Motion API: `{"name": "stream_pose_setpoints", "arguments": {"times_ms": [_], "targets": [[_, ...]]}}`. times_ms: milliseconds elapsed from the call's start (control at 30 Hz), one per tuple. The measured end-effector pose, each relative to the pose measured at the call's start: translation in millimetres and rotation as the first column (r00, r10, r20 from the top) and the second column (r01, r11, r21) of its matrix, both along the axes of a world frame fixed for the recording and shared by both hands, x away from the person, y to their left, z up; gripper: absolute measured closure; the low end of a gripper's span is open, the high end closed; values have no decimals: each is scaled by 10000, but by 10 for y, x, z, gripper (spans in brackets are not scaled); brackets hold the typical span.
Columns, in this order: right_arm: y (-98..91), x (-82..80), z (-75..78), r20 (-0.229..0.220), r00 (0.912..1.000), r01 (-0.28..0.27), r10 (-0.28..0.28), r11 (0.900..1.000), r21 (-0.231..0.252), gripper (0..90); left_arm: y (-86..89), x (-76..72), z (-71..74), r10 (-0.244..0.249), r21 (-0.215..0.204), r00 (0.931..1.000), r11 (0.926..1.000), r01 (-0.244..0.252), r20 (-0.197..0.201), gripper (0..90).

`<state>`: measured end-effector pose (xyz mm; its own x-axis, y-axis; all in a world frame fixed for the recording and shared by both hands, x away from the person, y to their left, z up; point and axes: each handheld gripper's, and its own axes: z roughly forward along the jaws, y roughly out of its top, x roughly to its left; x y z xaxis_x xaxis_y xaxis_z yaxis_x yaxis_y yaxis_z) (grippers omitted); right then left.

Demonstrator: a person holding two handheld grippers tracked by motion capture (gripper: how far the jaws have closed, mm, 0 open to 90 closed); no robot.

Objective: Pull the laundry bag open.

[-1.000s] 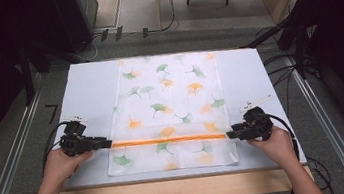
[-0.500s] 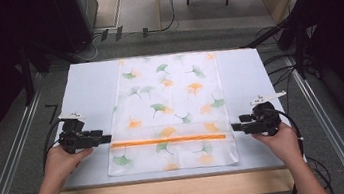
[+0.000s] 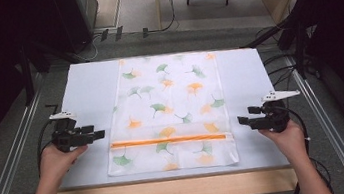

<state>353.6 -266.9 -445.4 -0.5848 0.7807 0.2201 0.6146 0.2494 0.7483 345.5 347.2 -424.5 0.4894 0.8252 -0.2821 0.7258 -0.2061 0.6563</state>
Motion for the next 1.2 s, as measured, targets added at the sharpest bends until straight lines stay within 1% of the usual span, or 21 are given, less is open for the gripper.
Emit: {"name": "stream_pose_setpoints", "arguments": {"times_ms": [33,100,133,233,400,433,500,567,667,733,767,867,967,1000,1067,1133,1200], "targets": [[-3,-2,-2,124,9998,178,-178,9998,-44,325,20,-4,7,146,36,9998,9999,-147,143,363],[-25,3,-2,288,9992,297,-294,9995,-116,319,52,-7,19,320,40,9992,9995,-321,244,360],[-32,2,-2,288,9989,382,-380,9993,-63,310,72,-7,21,418,39,9988,9991,-419,273,355],[-71,12,-5,479,9973,552,-549,9985,-55,296,116,-9,20,569,161,9978,9982,-574,335,350],[-146,19,-16,801,9926,924,-918,9957,-47,276,185,-19,38,1026,268,9929,9942,-1044,610,346],[-166,19,-21,865,9909,1041,-1031,9945,-73,272,195,-19,36,1053,221,9923,9940,-1069,654,345],[-194,21,-29,963,9889,1151,-1136,9933,-95,264,202,-23,38,1172,295,9908,9924,-1194,676,345],[-225,28,-39,968,9871,1291,-1277,9916,-80,261,212,-22,40,1234,433,9894,9910,-1270,769,345],[-246,38,-51,967,9854,1419,-1404,9898,-88,256,213,-17,37,1319,496,9877,9894,-1363,840,344],[-247,46,-62,924,9848,1486,-1469,9888,-123,252,213,-7,32,1355,490,9875,9890,-1398,810,342],[-245,49,-66,903,9848,1503,-1485,9886,-131,252,214,1,24,1367,553,9872,9884,-1414,816,341],[-237,61,-77,893,9862,1414,-1395,9898,-153,252,207,12,13,1378,632,9877,9878,-1425,741,341],[-233,72,-88,744,9876,1401,-1383,9900,-190,252,198,18,5,1407,616,9877,9875,-1449,676,341],[-228,71,-92,673,9867,1494,-1477,9885,-223,252,198,20,3,1388,655,9880,9875,-1432,673,341],[-234,71,-97,683,9887,1352,-1332,9905,-268,234,197,24,-2,1417,649,9879,9872,-1457,625,341],[-234,69,-98,697,9905,1203,-1185,9925,-212,215,197,23,-2,1413,658,9880,9872,-1454,622,341],[-230,68,-99,663,9905,1224,-1203,9921,-274,215,198,24,-2,1414,662,9880,9872,-1454,624,341]]}}
